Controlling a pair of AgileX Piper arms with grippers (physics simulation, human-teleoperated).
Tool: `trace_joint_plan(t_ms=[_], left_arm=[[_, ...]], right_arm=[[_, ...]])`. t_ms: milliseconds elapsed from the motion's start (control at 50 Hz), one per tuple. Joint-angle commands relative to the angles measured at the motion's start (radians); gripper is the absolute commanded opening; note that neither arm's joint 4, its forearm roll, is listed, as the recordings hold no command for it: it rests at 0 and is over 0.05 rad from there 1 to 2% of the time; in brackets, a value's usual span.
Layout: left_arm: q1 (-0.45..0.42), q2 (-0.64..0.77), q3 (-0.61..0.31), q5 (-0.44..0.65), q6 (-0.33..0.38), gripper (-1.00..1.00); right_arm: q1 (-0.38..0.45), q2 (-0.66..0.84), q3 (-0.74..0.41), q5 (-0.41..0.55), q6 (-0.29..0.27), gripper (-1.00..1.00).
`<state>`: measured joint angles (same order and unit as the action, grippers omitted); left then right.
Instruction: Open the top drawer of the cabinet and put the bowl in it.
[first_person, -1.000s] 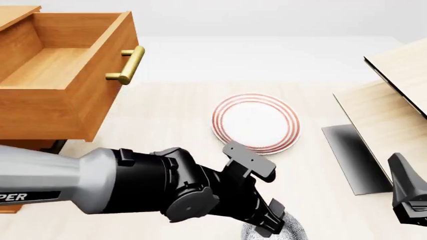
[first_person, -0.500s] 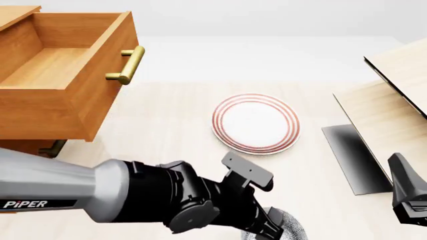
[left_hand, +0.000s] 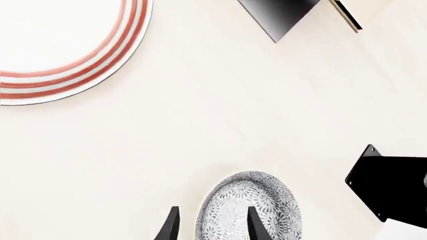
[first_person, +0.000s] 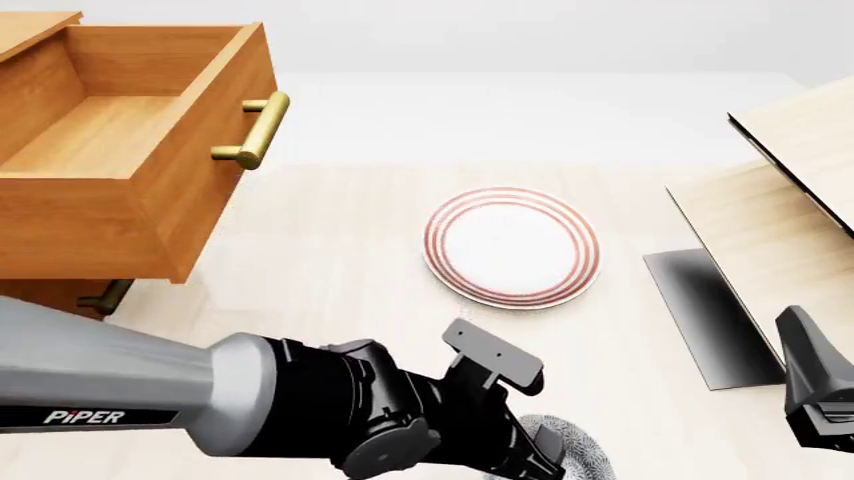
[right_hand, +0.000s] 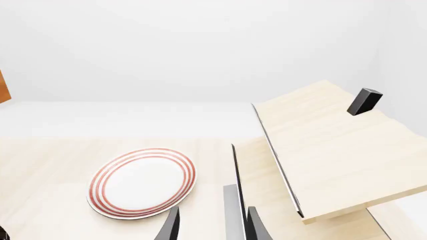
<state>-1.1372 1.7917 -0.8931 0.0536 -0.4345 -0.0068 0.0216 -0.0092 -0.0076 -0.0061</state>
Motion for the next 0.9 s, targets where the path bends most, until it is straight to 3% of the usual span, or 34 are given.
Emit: trace_joint_plan(t_ms=[20, 580, 600, 900], left_arm=[[0.005, 0.019, 0.014, -0.029, -0.016, 1.00], [-0.001, 0.053, 0.041, -0.094, -0.048, 1.00], [-0.007, 0.056, 0.037, -0.090, -0.049, -1.00], [0.031, -0.007, 0.049, -0.068, -0.013, -1.00]], right_arm=[[0.001, -0.001, 0.001, 0.000, 0.001, 1.00], [0.001, -0.001, 0.001, 0.000, 0.001, 1.00], [0.001, -0.001, 0.001, 0.000, 0.001, 1.00], [0.001, -0.001, 0.001, 0.000, 0.001, 1.00]])
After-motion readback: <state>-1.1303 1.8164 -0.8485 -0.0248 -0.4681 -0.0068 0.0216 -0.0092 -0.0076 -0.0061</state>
